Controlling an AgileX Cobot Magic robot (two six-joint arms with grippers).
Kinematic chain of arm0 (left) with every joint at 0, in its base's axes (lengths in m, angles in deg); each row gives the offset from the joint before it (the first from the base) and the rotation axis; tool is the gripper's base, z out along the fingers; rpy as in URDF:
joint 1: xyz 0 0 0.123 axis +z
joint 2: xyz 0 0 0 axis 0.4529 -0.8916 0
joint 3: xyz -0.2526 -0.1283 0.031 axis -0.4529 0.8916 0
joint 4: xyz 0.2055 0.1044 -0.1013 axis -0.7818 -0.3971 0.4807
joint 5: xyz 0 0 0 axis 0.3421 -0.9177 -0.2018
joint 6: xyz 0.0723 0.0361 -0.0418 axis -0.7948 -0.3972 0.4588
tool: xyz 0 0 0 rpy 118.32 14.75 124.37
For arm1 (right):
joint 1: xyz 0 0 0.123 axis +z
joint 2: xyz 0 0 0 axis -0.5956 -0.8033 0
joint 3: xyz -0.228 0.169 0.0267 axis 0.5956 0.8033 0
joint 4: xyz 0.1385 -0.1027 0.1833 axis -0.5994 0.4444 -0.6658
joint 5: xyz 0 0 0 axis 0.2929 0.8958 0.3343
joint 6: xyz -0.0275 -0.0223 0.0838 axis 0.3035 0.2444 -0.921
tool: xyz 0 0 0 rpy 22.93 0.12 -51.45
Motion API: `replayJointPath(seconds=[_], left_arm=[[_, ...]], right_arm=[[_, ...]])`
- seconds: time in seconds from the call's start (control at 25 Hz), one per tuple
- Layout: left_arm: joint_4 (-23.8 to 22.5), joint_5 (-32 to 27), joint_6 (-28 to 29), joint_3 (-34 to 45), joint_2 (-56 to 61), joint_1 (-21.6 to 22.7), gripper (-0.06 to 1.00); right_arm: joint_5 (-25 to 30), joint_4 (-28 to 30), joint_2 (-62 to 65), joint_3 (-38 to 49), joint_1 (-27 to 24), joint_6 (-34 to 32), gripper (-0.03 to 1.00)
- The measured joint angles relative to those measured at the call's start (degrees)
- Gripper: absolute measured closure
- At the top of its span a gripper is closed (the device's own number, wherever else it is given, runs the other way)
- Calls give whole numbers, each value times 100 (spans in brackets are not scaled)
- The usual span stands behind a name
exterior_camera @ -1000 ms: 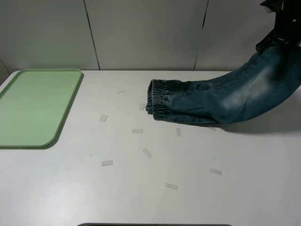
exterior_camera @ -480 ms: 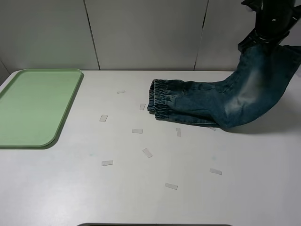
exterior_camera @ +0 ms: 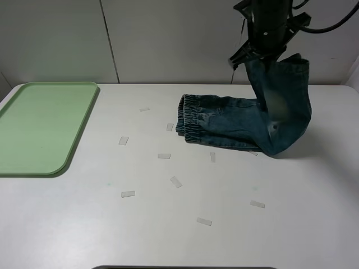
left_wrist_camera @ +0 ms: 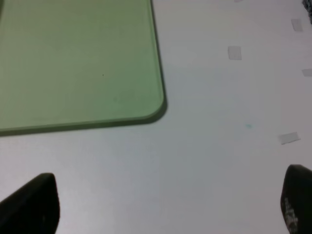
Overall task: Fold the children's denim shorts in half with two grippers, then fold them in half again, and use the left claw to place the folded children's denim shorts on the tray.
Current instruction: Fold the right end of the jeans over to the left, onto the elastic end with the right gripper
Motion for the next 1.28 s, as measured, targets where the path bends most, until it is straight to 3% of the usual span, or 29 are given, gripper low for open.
replayJointPath(seconds=[0.36, 0.68, 0.76, 0.88, 0.92, 1.04, 1.28], left_arm=[[-5, -10, 0, 0, 0, 0, 5], [-5, -10, 0, 0, 0, 0, 5], [-5, -10, 0, 0, 0, 0, 5], [-5, -10, 0, 0, 0, 0, 5], [-5, -10, 0, 0, 0, 0, 5], [-5, -10, 0, 0, 0, 0, 5], [-5, -10, 0, 0, 0, 0, 5]], right_arm=[[-380, -160, -435, 0, 602, -1151, 99], [-845, -726, -486, 0, 643, -1292, 97], [-1006, -865, -486, 0, 643, -1207, 86], [-1343, -1149, -486, 0, 643, -1194, 46], [-1421, -1243, -486, 0, 643, -1194, 39], [-1485, -1466, -486, 0, 643, -1194, 30], [-1459, -1527, -480, 0, 643, -1181, 28]])
